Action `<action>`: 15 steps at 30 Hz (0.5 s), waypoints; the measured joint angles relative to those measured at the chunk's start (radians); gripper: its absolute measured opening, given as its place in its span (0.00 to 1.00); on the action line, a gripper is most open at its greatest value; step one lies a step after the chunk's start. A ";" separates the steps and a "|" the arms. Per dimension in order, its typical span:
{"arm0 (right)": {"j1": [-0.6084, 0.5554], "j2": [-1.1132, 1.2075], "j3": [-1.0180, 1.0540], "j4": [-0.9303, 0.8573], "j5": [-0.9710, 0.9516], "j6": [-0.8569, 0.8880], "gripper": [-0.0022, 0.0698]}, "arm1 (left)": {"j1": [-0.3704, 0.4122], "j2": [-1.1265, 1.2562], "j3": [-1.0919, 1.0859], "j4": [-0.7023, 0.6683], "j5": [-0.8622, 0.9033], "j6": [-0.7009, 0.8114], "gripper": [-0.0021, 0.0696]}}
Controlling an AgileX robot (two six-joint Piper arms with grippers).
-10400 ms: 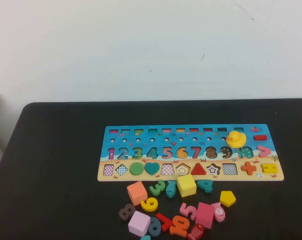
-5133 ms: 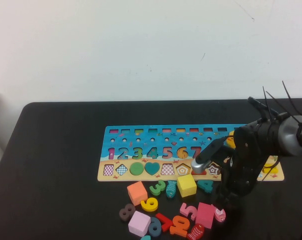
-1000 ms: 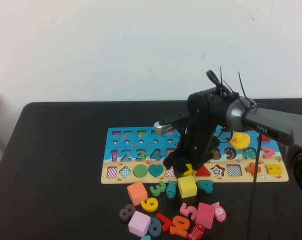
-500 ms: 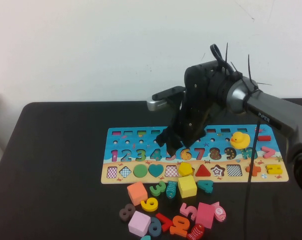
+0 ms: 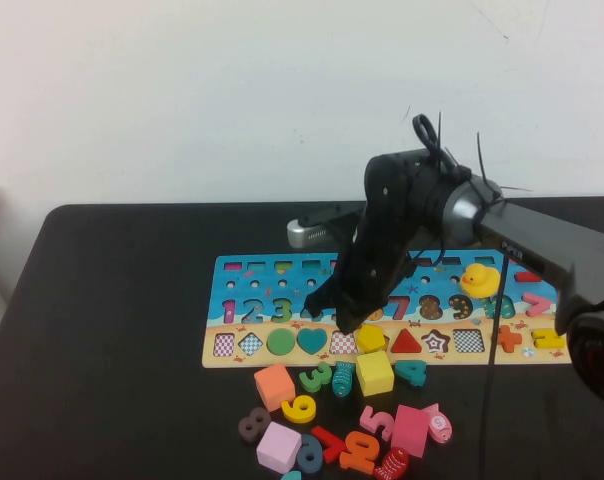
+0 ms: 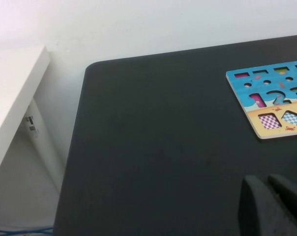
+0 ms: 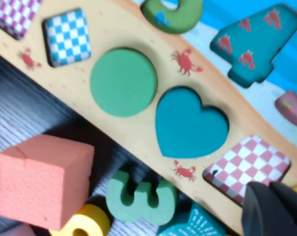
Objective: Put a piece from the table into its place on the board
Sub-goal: Place the "Pentagon" into the hole of the Pentagon
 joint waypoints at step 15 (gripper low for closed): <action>0.000 0.038 -0.009 -0.040 0.024 0.041 0.06 | 0.000 0.000 0.000 0.000 0.000 0.000 0.03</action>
